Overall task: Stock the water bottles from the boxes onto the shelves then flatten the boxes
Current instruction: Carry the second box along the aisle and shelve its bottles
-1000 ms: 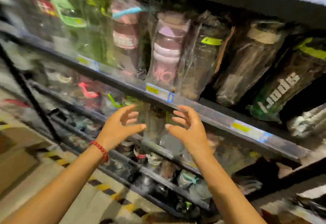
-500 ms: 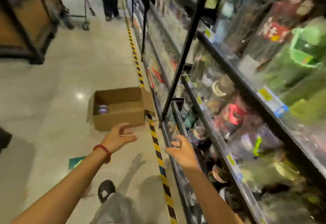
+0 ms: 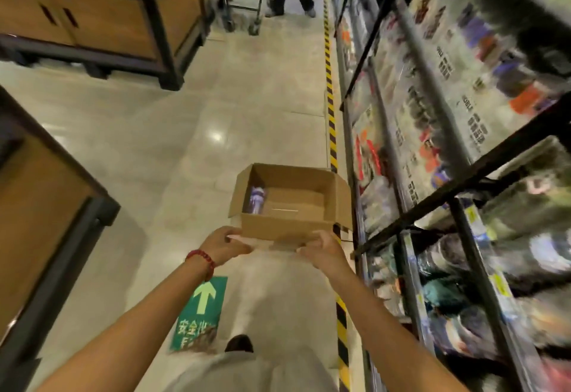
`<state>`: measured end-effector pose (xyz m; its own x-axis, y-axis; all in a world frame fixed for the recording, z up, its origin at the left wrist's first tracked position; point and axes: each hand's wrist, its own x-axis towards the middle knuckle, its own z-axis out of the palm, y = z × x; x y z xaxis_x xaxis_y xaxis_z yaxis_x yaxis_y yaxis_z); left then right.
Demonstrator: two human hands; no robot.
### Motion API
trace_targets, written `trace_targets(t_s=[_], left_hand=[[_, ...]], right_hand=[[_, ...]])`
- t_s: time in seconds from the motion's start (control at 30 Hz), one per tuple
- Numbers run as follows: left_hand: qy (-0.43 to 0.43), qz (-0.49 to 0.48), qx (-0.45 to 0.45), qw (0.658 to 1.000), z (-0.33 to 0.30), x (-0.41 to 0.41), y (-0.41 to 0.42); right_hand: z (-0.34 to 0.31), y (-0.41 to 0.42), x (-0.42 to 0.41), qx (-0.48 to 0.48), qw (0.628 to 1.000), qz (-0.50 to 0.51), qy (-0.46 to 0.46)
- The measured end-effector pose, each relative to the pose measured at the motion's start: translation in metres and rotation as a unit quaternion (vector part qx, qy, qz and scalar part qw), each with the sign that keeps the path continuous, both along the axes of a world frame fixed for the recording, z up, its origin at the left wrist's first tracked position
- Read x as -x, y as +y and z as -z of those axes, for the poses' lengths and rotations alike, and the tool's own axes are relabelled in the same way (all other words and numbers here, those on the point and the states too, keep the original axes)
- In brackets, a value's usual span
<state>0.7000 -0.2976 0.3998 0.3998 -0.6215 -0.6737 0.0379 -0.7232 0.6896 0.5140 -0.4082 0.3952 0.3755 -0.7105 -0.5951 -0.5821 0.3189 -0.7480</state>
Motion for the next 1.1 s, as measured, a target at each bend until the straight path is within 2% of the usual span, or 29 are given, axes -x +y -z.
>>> trace_targets(t_s=[0.3, 0.57, 0.7, 0.8, 0.9, 1.1], left_hand=[[0.067, -0.058, -0.047, 0.995, 0.056, -0.068, -0.101], [0.057, -0.167, -0.077, 0.981, 0.160, -0.149, -0.233], [0.037, -0.177, -0.096, 0.979, 0.246, -0.186, -0.289], [0.015, -0.165, -0.098, 0.981, 0.320, -0.206, -0.322], [-0.034, -0.124, -0.108, 0.986, 0.403, -0.228, -0.344], [-0.137, 0.000, -0.141, 0.980, 0.548, -0.261, -0.371]], right_hand=[[0.050, -0.111, -0.073, -0.032, 0.995, -0.072, 0.065], [0.155, -0.259, -0.177, -0.036, 0.974, -0.171, 0.140], [0.239, -0.305, -0.227, -0.042, 0.960, -0.215, 0.173], [0.319, -0.325, -0.257, -0.070, 0.960, -0.213, 0.170], [0.409, -0.338, -0.280, -0.098, 0.957, -0.204, 0.181], [0.578, -0.346, -0.321, -0.110, 0.972, -0.113, 0.176]])
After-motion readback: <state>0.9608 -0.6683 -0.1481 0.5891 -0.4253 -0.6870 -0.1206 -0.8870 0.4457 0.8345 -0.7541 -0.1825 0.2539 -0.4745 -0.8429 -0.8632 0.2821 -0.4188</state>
